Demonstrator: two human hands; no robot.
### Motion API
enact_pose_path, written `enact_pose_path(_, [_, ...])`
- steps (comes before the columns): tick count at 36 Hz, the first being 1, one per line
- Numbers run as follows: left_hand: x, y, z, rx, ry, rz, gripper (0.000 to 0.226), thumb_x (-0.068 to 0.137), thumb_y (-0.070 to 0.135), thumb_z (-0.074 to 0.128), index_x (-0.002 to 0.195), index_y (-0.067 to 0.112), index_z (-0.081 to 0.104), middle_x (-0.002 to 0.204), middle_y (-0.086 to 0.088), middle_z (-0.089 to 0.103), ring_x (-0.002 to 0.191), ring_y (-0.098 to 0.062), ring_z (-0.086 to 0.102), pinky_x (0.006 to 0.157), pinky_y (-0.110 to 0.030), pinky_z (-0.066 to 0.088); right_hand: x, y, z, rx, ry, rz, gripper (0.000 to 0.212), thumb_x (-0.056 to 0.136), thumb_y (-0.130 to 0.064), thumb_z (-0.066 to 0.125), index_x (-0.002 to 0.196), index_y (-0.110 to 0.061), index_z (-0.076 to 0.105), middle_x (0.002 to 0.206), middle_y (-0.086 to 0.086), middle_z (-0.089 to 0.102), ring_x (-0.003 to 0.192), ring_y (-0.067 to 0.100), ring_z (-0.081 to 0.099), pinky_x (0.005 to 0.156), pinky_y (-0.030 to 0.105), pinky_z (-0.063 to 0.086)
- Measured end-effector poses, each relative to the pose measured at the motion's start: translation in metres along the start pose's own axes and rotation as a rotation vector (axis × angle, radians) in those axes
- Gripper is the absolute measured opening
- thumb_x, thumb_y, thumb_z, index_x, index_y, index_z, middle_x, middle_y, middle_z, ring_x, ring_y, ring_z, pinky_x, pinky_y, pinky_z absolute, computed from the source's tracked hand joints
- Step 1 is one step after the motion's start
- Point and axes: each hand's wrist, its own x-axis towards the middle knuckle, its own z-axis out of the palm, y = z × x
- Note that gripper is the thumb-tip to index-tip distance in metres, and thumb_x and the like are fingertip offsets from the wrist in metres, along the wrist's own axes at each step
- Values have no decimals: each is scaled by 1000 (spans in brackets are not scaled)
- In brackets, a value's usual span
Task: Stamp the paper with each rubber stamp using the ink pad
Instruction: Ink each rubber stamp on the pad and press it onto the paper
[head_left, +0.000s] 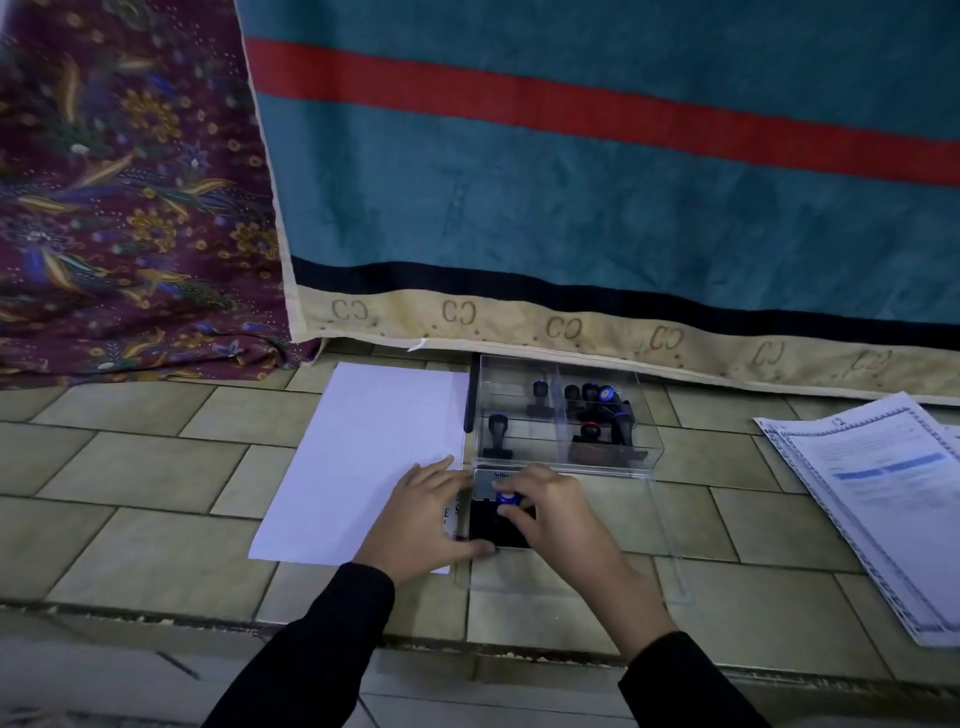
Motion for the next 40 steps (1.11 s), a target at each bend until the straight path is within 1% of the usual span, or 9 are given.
enact_pose_path(5, [1,0,1,-5,-1,-4,99,57,88,53,138,32,46,145,19,44,137,9,14,119,-31,8,3,-3,1,-52,-27,-19,24,82,-11,68,106,-11,70,105,5,67,87,19,64,82,21,49])
enact_pose_path(12, [0,0,0,-1,17,-1,96,58,87,56,136,31,49,143,18,46,140,5,19,118,-29,10,9,-3,-2,-75,-89,-21,15,77,-9,72,92,-7,70,95,7,66,83,21,62,79,29,50])
enact_pose_path(21, [0,1,0,16,32,14,94,59,84,58,134,30,49,141,18,48,139,6,18,119,-29,10,13,-2,-4,-54,-101,14,15,76,-8,72,90,-6,69,96,8,67,84,23,63,82,32,51])
enact_pose_path(24, [1,2,-4,52,3,31,95,58,88,53,134,31,49,143,18,46,142,2,18,120,-31,8,5,0,1,-53,-118,-11,19,74,-7,73,93,-9,71,97,5,68,87,19,63,79,23,50])
enact_pose_path(27, [1,2,-11,38,-24,47,94,59,90,50,135,35,47,144,22,43,141,6,16,120,-31,6,1,5,3,11,-72,24,25,77,-8,72,102,-11,70,103,6,69,90,19,65,83,28,54])
enact_pose_path(30, [-2,-7,-23,-114,100,-26,70,75,79,50,131,36,50,142,23,43,139,6,23,119,-31,12,4,7,1,34,-66,53,26,81,-12,69,107,-12,69,105,7,68,88,20,66,84,31,55])
enact_pose_path(33, [-1,-25,-37,-161,310,-168,39,95,44,51,128,23,56,141,8,51,141,-11,33,117,-42,25,11,6,-3,73,-4,54,25,81,-11,70,106,-13,69,103,6,68,82,17,68,81,14,52])
enact_pose_path(35, [1,-37,-42,-60,332,-266,36,99,34,48,130,18,55,144,1,50,143,-17,31,118,-44,20,20,2,-5,99,45,36,26,80,-10,71,106,-14,69,103,6,67,82,14,68,81,8,50])
enact_pose_path(40, [5,-54,-39,77,223,-388,44,101,40,38,140,22,43,157,4,30,149,-12,11,120,-45,1,49,-16,5,156,8,-24,31,83,-9,67,114,-13,65,109,10,64,87,20,68,87,27,55])
